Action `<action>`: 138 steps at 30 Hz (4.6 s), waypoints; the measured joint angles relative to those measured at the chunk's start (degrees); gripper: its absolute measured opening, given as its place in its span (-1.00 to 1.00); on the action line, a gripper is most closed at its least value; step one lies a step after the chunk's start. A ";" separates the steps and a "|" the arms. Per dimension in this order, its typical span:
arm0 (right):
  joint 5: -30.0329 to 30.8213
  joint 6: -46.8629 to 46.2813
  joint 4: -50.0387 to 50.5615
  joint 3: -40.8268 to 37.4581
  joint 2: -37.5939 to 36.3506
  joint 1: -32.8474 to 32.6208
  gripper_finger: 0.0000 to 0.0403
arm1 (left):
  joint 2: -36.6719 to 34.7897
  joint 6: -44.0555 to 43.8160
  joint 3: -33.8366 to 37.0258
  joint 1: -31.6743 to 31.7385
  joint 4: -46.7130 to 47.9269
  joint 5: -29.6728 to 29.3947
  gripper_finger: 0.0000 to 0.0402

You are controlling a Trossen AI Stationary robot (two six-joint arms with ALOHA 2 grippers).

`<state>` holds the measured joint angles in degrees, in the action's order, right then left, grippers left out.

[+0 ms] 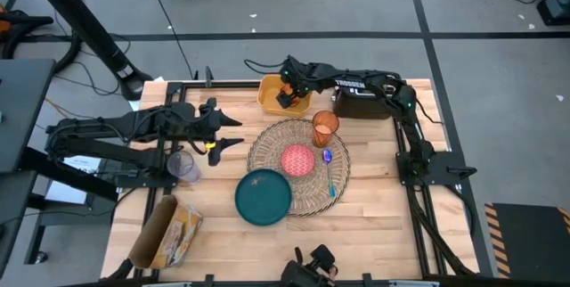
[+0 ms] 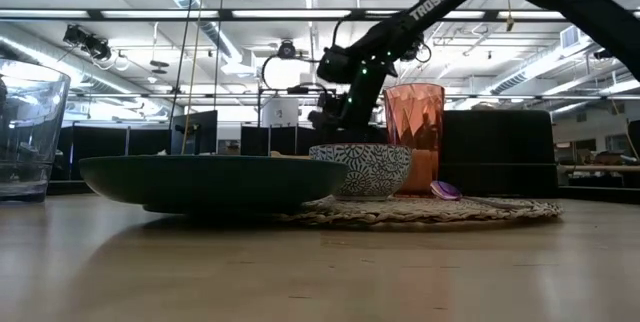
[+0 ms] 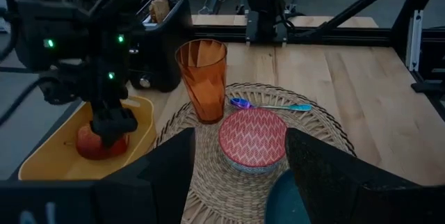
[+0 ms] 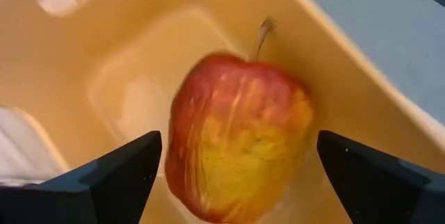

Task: Arrange a breakfast setting
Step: Put the apple on the brown table mat to the top left of the red bowl

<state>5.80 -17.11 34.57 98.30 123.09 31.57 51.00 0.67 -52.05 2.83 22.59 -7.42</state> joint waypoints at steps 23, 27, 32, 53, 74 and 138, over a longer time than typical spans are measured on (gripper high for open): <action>-0.80 -4.48 -9.05 -1.25 -0.70 -2.88 0.94 | 0.00 0.41 0.00 -0.02 0.04 0.00 0.15; 1.24 0.67 -10.97 -1.22 -0.72 -4.36 0.94 | 0.00 0.19 0.00 -0.02 0.25 0.00 0.15; 2.06 6.83 -12.44 -1.24 -0.43 -5.32 0.94 | 0.00 0.00 -0.02 -0.02 0.39 0.00 0.15; 1.98 17.74 -14.98 -4.90 -0.87 -3.79 0.83 | 0.00 -1.25 0.00 -0.02 0.20 -0.02 0.15; -14.25 36.33 -16.14 -4.45 0.89 -0.11 0.83 | 0.00 -3.02 0.00 0.00 0.15 -1.88 0.15; -10.12 28.38 -53.66 -32.30 -32.55 -25.58 0.64 | 0.53 4.20 26.18 7.05 -66.41 12.76 0.15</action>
<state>-4.31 11.27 -19.10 66.00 90.54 5.99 51.54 4.87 -25.87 9.88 -43.82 5.34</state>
